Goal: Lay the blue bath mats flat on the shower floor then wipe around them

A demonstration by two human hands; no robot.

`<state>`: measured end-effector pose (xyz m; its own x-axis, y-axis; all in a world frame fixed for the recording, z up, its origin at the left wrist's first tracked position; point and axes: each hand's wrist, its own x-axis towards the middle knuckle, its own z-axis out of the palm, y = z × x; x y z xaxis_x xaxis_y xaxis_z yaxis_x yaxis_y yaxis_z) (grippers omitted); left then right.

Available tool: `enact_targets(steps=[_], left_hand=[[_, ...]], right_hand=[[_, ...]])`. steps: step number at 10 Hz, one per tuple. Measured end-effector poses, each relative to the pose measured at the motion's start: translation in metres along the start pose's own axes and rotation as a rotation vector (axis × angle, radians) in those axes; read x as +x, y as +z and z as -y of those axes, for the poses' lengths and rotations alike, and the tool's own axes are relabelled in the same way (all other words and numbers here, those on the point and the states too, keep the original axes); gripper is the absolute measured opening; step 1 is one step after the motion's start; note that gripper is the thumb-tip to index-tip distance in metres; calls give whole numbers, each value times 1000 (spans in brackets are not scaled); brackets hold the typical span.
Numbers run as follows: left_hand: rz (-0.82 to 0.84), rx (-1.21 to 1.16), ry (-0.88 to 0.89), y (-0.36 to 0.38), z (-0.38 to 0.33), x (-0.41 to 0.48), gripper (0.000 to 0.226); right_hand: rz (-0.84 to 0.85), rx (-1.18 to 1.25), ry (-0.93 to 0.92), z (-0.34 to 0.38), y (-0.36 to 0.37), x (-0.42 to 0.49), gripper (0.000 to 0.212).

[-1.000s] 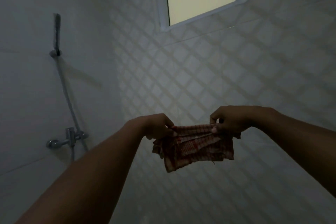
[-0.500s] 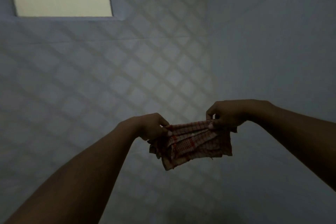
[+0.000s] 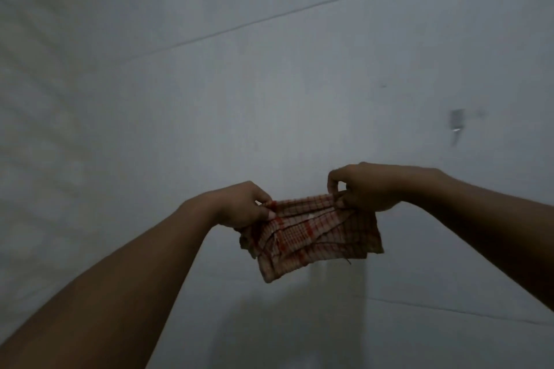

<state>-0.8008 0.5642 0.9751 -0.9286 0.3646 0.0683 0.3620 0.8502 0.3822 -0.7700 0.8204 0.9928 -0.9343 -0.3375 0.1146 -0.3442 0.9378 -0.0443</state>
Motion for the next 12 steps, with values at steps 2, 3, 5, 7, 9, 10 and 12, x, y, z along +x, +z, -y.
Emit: enact_targets(steps=[2, 3, 5, 7, 9, 10, 12], left_hand=[[-107, -58, 293, 22, -124, 50, 11], [-323, -86, 412, 29, -170, 66, 11], [-702, 258, 373, 42, -238, 99, 17], [-769, 415, 327, 73, -250, 112, 27], [-655, 325, 281, 101, -243, 98, 29], [-584, 227, 282, 106, -243, 95, 31], [-390, 331, 322, 87, -202, 76, 54]], right_hand=[[-188, -46, 144, -88, -47, -99, 16], [-351, -128, 174, -122, -67, -122, 18], [-665, -347, 295, -175, -84, -113, 14], [-746, -155, 338, -202, -56, -102, 5], [-669, -108, 310, -190, -18, -108, 9], [-612, -30, 276, -175, -10, -103, 13], [-347, -364, 306, -121, -20, -103, 35]])
